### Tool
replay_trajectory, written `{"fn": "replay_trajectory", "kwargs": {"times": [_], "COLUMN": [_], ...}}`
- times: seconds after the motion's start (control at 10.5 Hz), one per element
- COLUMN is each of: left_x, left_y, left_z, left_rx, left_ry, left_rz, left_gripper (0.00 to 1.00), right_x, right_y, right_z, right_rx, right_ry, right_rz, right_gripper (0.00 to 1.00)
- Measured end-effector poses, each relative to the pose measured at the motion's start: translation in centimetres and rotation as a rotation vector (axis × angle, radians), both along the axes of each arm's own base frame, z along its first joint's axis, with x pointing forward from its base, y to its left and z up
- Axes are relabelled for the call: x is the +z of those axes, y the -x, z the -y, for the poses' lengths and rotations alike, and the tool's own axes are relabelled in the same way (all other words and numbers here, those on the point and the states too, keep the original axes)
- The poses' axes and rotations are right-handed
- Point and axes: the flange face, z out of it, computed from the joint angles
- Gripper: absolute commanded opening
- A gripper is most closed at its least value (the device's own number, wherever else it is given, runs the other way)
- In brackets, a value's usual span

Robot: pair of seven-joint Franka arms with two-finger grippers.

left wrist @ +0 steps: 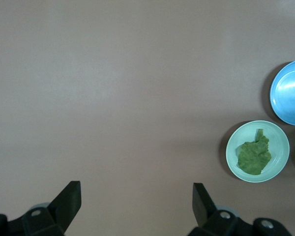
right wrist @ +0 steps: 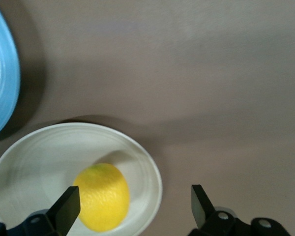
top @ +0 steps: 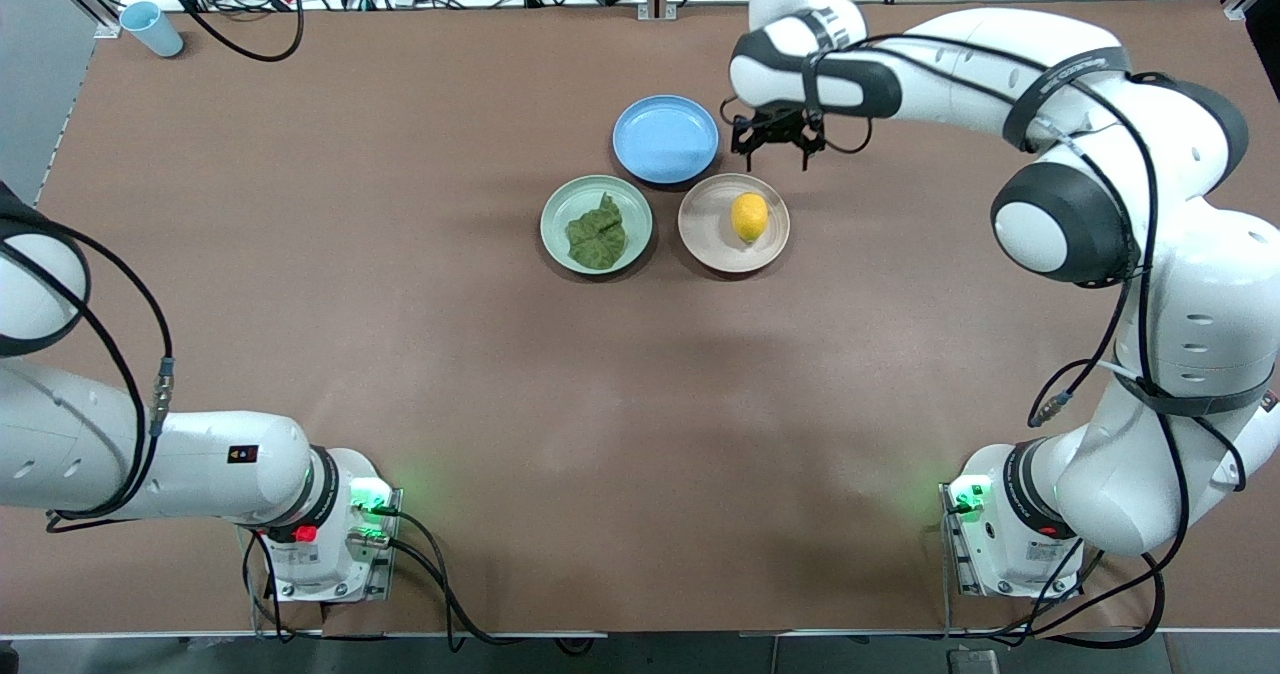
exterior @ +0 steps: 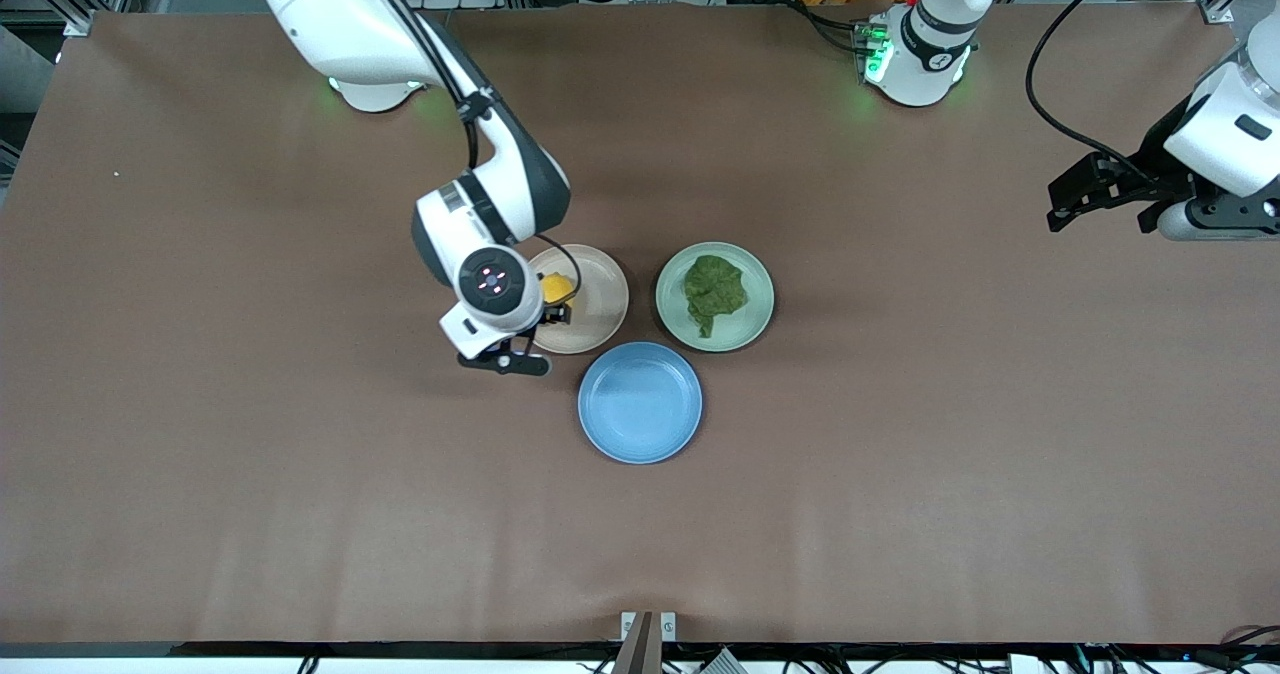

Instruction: Place lemon and lettuce in plates

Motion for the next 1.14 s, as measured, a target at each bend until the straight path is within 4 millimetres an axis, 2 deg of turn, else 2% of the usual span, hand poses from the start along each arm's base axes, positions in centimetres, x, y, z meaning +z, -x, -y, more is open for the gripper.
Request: {"fn": "replay_trajectory", "kwargs": {"times": [0.28,0.47,0.95,1.14], "left_x": [-0.8,-0.8,-0.7,-0.7], "left_y": [-0.5,-0.6,-0.7,-1.1], "left_z": [-0.5,-0.6,0.1,0.2], "left_rx": [0.0,0.0,-0.011,-0.013], "left_ry": [-0.047,-0.048,-0.047,-0.045], "left_rz": [-0.007,-0.005,0.001,0.004], "left_gripper": [1.0,1.0,1.0,1.0], "right_x": [3.0,6.4,19.0,22.3], "right_y": [-2.1,-3.1,-4.5,-5.0], "right_z": [3.0,6.6,20.3,25.2], "right_rx": [0.033,0.051,0.118,0.145], "right_ry": [-0.017,-0.029,-0.119,-0.153], "right_rz": [-0.026,-0.057,-0.09,-0.089], "right_gripper": [1.0,1.0,1.0,1.0]}}
